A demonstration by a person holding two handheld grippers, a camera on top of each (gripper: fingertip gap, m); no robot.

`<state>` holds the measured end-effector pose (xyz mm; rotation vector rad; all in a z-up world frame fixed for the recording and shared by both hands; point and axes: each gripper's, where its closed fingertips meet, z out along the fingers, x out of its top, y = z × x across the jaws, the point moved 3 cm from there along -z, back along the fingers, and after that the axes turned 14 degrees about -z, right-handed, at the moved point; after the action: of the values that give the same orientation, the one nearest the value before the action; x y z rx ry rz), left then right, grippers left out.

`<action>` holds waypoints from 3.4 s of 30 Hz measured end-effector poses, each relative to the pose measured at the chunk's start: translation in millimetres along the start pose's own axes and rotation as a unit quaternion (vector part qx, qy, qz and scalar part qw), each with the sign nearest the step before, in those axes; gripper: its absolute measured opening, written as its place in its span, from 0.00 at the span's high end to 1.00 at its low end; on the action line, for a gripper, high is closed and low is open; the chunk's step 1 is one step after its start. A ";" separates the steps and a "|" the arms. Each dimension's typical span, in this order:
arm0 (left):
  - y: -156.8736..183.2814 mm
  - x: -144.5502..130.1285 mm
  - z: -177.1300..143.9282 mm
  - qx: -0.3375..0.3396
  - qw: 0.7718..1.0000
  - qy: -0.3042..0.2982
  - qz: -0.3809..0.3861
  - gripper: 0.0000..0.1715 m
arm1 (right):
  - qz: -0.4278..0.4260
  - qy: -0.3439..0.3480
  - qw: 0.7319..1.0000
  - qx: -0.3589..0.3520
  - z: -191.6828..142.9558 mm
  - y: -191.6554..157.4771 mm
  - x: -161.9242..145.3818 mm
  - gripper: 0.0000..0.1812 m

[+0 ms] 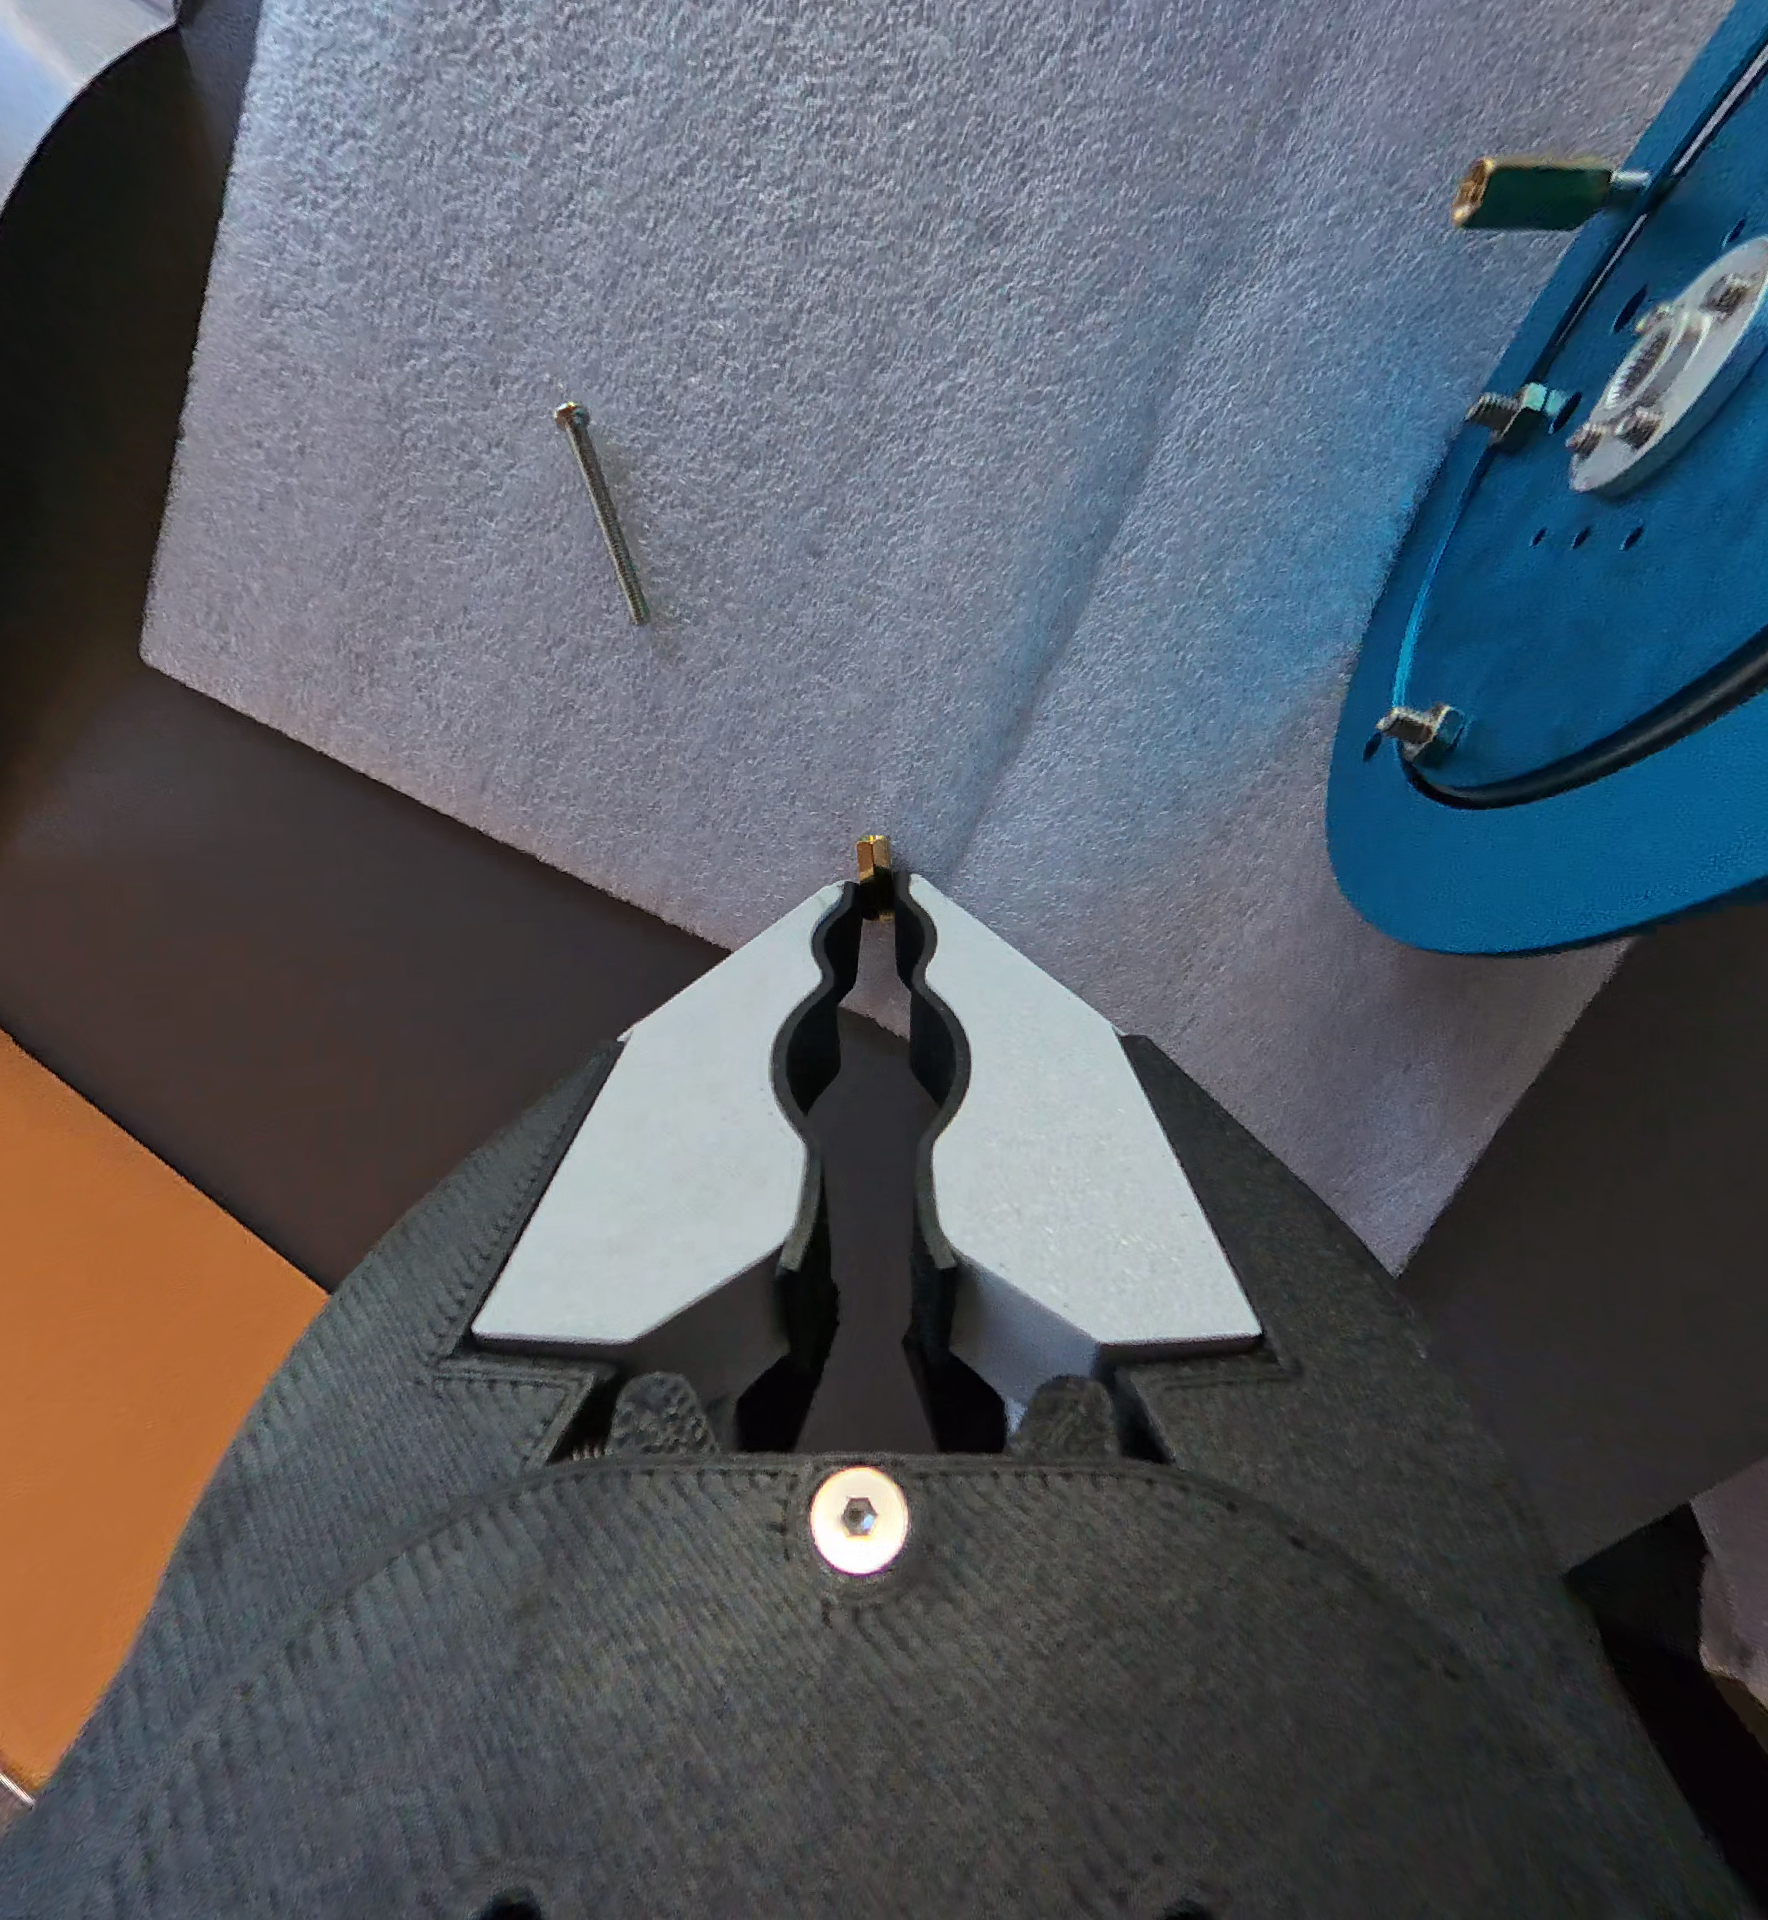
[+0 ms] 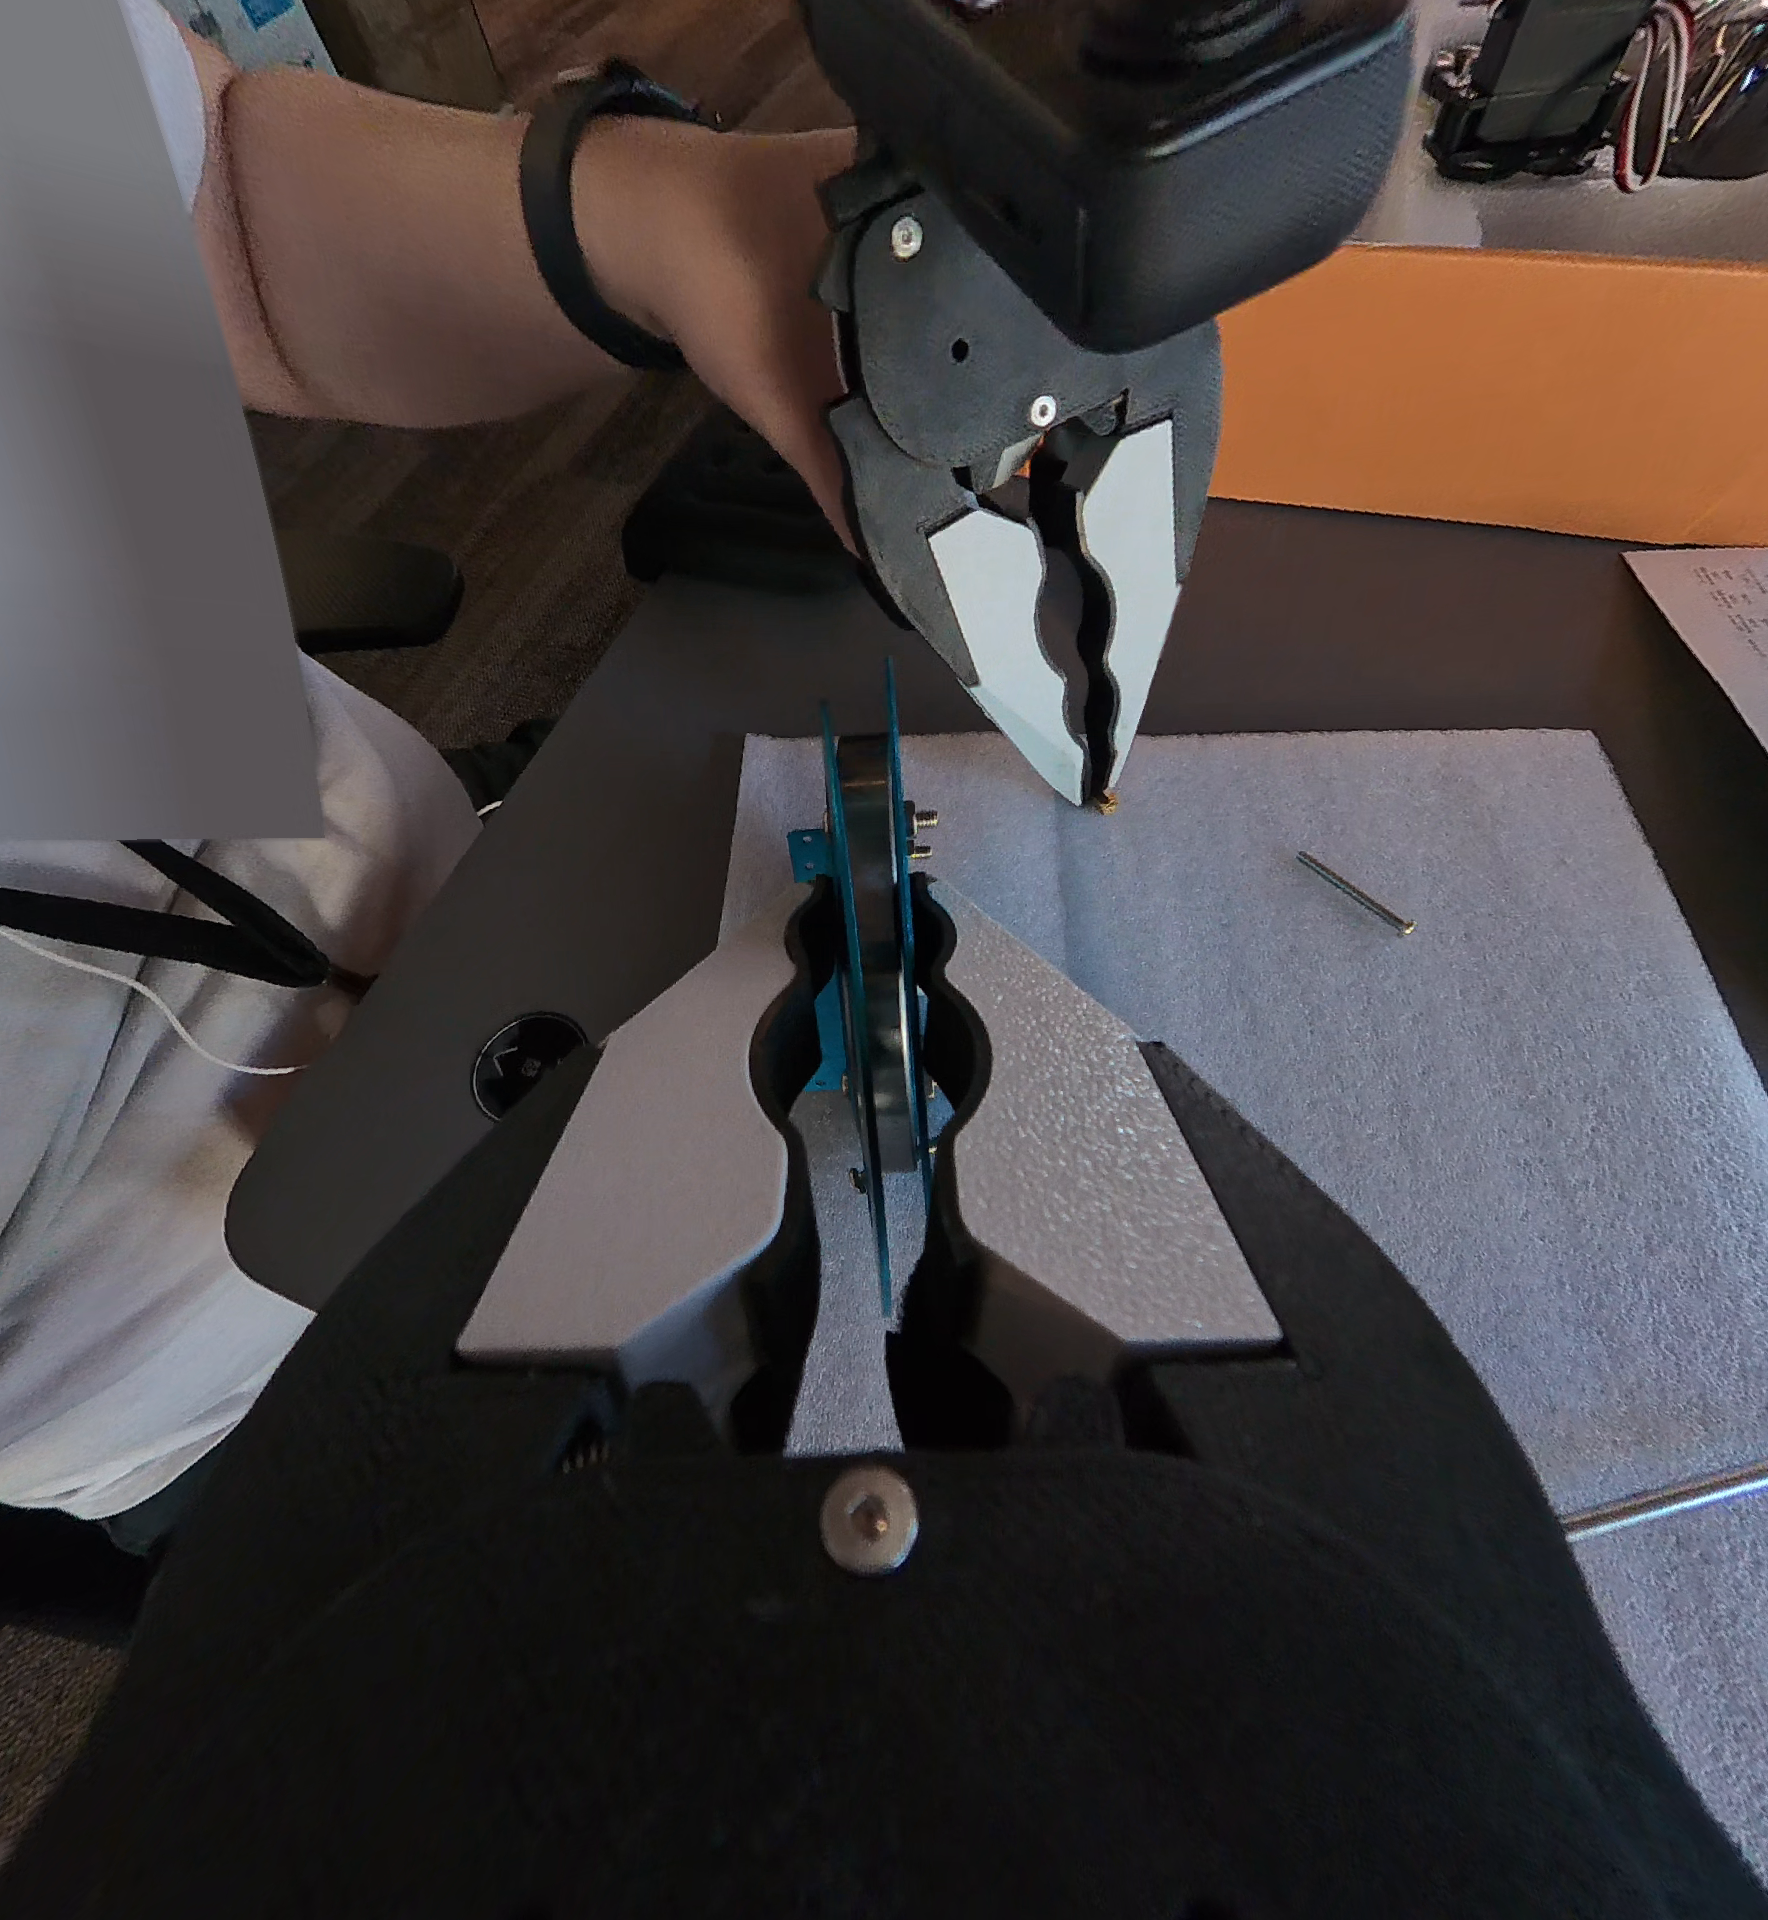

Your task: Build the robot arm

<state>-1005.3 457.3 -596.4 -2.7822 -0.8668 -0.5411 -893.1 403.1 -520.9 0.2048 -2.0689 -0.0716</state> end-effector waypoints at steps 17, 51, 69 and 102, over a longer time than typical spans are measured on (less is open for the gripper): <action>16.5 36.2 -31.3 -0.202 0.954 0.198 -0.095 0.98 | 0.011 -0.013 1.000 -0.001 -0.6 -0.4 -0.4 0.93; 26.6 32.8 -46.7 -0.039 0.884 0.431 0.176 0.98 | 0.151 0.058 0.947 0.276 11.2 52.6 -20.0 0.93; 12.7 13.0 -18.5 -0.095 0.965 0.237 0.056 0.98 | 0.144 0.049 0.916 0.372 23.5 58.2 -23.3 0.93; -43.1 80.1 13.3 -0.058 0.991 0.123 -0.015 0.99 | 0.226 0.068 0.926 0.294 9.3 64.1 -44.4 0.93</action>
<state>-965.1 537.1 -574.7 -2.7259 -0.8482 -0.9450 -887.7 473.6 -555.0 0.0847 -1.8990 0.8313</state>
